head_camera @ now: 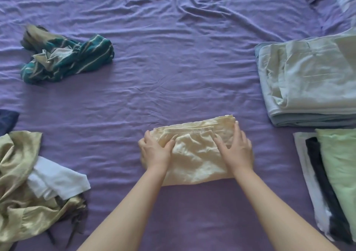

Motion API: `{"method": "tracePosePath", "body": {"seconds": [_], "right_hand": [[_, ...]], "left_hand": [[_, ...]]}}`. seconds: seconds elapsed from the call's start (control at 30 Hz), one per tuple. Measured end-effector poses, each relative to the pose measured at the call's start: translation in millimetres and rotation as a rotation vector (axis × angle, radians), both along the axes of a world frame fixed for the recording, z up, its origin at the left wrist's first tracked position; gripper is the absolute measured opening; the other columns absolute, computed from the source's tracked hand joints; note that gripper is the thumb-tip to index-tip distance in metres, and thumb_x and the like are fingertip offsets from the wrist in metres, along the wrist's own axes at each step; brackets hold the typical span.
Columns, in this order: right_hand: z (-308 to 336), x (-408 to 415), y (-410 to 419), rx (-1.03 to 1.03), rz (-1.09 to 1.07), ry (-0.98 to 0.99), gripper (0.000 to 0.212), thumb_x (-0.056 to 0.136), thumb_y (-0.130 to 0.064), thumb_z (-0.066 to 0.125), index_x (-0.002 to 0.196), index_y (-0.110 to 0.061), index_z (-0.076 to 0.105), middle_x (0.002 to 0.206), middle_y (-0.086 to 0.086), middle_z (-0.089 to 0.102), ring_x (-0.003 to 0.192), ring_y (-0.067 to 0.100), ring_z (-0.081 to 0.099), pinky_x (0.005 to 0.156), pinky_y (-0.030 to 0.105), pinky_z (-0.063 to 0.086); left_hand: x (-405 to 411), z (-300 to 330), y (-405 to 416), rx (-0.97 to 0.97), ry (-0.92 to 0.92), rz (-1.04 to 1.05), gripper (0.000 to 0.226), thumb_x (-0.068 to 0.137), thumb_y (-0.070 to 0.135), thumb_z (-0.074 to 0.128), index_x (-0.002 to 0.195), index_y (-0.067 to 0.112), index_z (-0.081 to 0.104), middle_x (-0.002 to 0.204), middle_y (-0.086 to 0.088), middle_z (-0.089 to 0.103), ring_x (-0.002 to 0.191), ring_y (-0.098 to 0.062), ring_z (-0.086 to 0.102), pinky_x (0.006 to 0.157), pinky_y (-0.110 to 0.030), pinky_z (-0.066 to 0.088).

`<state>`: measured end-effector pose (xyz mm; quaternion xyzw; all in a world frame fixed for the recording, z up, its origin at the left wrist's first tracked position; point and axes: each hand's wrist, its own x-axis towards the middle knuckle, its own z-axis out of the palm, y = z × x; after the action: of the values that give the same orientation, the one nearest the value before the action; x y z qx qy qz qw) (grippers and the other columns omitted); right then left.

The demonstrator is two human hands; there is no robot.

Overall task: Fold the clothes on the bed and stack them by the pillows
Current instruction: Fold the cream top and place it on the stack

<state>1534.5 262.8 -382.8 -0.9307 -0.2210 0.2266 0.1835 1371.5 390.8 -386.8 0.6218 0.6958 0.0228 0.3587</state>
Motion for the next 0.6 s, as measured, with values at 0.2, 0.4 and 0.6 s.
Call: {"method": "tracePosePath", "body": {"seconds": [0.2, 0.4, 0.6], "right_hand": [[4, -9, -2, 0.111, -0.011, 0.115, 0.08, 0.084, -0.037, 0.065, 0.148, -0.029, 0.019, 0.144, 0.008, 0.039, 0.127, 0.029, 0.041, 0.098, 0.04, 0.037], [26, -5, -4, 0.303, 0.093, 0.09, 0.05, 0.081, -0.001, 0.063, 0.128, -0.016, 0.055, 0.114, 0.011, 0.056, 0.108, 0.028, 0.055, 0.083, 0.012, 0.03], [77, 50, -8, 0.432, 0.022, 0.029, 0.038, 0.081, -0.004, 0.067, 0.117, -0.015, 0.062, 0.117, 0.004, 0.06, 0.108, 0.018, 0.055, 0.084, 0.005, 0.027]], "left_hand": [[1, 10, 0, -0.064, -0.215, 0.122, 0.065, 0.078, 0.041, 0.074, 0.129, 0.016, 0.043, 0.117, -0.001, 0.06, 0.111, -0.025, 0.055, 0.083, -0.031, 0.041], [2, 35, 4, 0.02, -0.386, -0.045, 0.044, 0.086, 0.016, 0.062, 0.127, 0.022, 0.048, 0.116, 0.008, 0.058, 0.102, -0.011, 0.052, 0.083, -0.021, 0.035], [44, 76, 7, 0.171, -0.443, -0.175, 0.043, 0.088, 0.02, 0.059, 0.128, 0.026, 0.044, 0.114, 0.007, 0.06, 0.104, -0.02, 0.058, 0.078, -0.022, 0.036]]}}
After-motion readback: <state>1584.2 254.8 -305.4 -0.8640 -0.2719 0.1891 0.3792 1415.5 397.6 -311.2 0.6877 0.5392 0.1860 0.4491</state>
